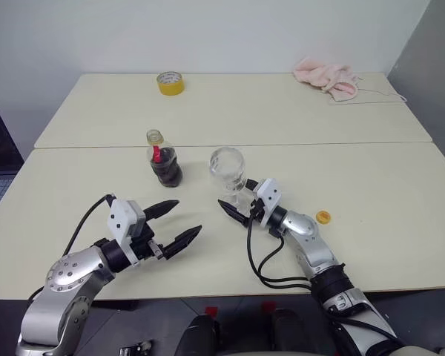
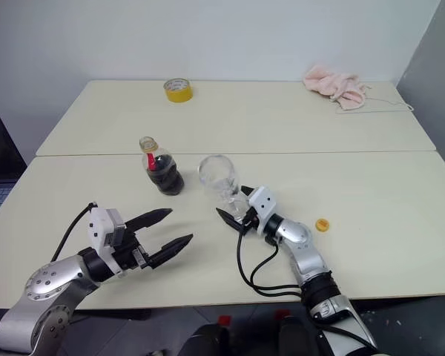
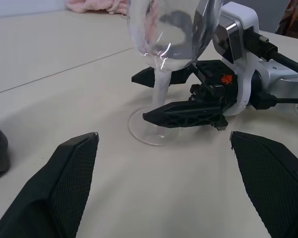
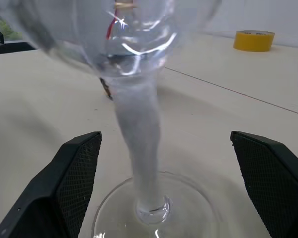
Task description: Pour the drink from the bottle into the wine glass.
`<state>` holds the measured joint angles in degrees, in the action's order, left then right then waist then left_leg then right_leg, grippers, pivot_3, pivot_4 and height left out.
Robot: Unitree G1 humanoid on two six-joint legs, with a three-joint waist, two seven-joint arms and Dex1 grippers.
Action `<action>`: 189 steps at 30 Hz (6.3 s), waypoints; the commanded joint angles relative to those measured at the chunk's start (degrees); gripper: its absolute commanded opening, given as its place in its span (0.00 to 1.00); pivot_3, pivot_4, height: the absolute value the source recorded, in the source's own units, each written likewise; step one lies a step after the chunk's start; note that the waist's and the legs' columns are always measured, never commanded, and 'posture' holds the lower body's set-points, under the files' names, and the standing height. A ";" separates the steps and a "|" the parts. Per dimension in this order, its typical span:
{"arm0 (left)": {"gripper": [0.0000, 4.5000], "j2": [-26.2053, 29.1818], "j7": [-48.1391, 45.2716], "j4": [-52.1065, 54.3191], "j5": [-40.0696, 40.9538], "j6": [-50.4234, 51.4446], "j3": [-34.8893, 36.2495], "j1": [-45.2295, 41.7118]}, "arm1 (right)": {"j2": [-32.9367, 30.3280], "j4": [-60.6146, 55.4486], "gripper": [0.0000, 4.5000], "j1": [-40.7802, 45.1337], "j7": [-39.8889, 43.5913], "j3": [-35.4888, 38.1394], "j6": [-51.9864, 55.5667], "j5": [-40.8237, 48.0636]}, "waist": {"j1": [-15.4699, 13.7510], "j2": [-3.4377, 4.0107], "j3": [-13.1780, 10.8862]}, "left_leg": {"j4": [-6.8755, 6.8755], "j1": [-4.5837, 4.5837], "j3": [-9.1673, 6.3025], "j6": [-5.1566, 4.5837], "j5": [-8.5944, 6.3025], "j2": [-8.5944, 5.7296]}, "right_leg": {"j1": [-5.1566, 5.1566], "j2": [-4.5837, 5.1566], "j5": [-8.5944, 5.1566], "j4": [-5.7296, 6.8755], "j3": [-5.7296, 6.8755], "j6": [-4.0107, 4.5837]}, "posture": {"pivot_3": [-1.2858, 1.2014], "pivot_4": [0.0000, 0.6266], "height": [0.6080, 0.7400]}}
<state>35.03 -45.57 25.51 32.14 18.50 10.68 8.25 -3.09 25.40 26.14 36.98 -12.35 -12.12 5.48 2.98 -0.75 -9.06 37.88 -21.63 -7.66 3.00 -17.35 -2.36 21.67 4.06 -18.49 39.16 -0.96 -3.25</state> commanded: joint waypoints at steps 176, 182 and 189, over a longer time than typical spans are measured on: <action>0.17 -1.37 21.52 -58.19 -52.50 -56.60 -20.32 -60.73 | -34.47 -69.23 1.00 -0.80 -12.75 12.19 62.32 36.40 | -1.10 -0.20 -0.01 | 0.20 -0.22 -0.12 -0.10 -0.05 -0.19 | -0.07 0.10 0.01 -0.06 0.23 -0.04 | 0.52 0.24 1.00; 0.17 -0.56 23.79 -61.38 -55.31 -60.38 -21.09 -62.61 | -34.81 -69.86 1.00 0.08 -11.02 11.57 61.30 35.62 | -1.07 -0.20 -0.01 | 0.20 -0.24 -0.11 -0.11 -0.05 -0.21 | -0.04 0.10 0.01 -0.04 0.23 -0.04 | 0.52 0.24 1.00; 0.17 0.38 26.62 -64.22 -58.59 -63.56 -22.40 -65.47 | -34.92 -70.22 1.00 0.65 -9.37 11.76 61.42 36.55 | -1.02 -0.20 -0.01 | 0.21 -0.27 -0.10 -0.11 -0.05 -0.24 | 0.01 0.10 0.01 -0.02 0.23 -0.04 | 0.52 0.24 1.00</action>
<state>34.47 -20.80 -39.41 -26.57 -43.56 -12.17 -54.60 -37.76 -42.68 25.60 27.25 -1.38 50.34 41.67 1.96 -0.95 -9.06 38.09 -21.90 -7.77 2.89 -17.40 -2.60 21.68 4.16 -18.47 39.15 -0.73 -3.29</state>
